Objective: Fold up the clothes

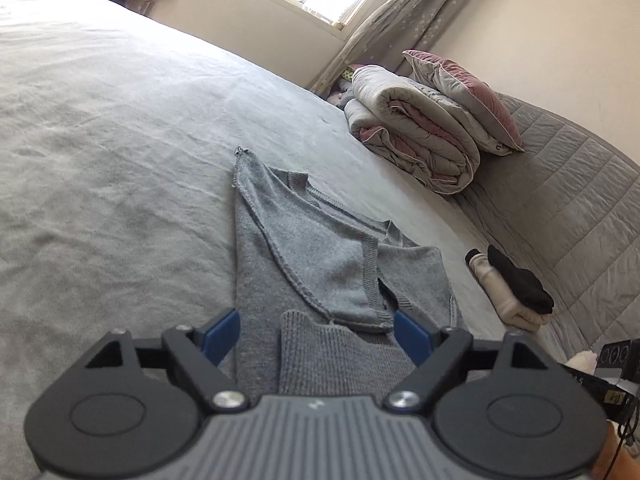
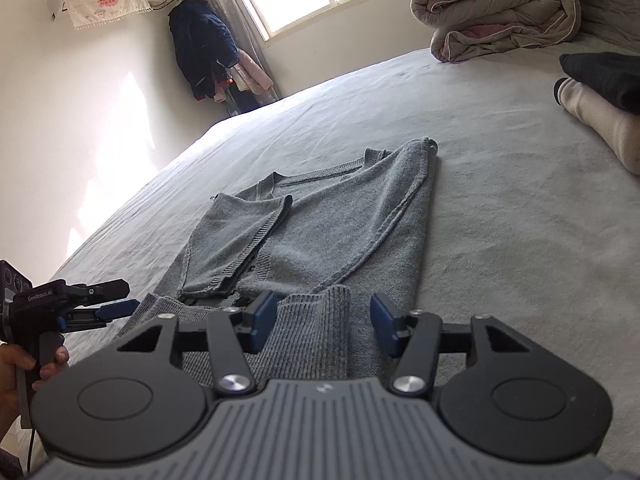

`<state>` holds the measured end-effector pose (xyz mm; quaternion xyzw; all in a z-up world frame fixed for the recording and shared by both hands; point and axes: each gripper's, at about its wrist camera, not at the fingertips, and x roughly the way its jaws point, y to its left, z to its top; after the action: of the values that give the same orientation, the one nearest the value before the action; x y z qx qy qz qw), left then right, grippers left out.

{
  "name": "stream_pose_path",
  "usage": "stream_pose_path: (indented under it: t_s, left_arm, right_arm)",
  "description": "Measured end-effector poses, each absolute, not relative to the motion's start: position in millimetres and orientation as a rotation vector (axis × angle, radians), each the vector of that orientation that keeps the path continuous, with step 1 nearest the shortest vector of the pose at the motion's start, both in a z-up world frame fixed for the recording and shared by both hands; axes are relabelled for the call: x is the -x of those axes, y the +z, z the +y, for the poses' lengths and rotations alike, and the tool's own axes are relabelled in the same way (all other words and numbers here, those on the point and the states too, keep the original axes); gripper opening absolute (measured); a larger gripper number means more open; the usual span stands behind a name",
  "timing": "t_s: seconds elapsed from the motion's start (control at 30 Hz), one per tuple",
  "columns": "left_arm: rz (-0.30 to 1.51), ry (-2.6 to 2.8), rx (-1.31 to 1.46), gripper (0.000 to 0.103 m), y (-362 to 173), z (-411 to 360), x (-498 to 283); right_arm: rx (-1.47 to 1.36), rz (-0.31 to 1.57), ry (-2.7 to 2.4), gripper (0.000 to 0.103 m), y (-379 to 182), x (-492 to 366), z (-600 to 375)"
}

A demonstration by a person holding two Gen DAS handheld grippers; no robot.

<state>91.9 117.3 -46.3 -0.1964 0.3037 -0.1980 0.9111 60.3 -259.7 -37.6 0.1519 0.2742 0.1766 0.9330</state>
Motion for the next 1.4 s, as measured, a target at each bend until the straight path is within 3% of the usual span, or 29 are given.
stream_pose_path:
  t_s: [0.13,0.3,0.7,0.8,0.93,1.4]
  left_arm:
    - [0.531,-0.462,0.244,0.089,-36.8,97.0,-75.6]
    - [0.545,-0.577,0.115,0.09,-49.0,75.5,-70.0]
    - [0.589,-0.579,0.074,0.092,-63.7,76.9,-70.3]
    - [0.549,-0.532,0.051,0.098,-53.2,77.6,-64.8]
    - [0.552,-0.55,0.016,0.101,-56.9,71.0,-62.7]
    - [0.59,-0.606,-0.09,0.102,-72.1,51.4,-58.6]
  right_arm:
    - [-0.138,0.499,0.377,0.07,-29.4,-51.9,-235.8]
    - [0.035,0.502,0.466,0.071,-36.8,-46.3,-207.6]
    - [0.089,0.574,0.476,0.077,-56.5,-54.3,-203.1]
    - [0.082,0.553,0.479,0.083,-50.6,-50.1,-202.6]
    - [0.074,0.512,0.475,0.098,-43.9,-45.4,-202.0]
    - [0.17,0.582,0.479,0.103,-66.1,-46.8,-184.7]
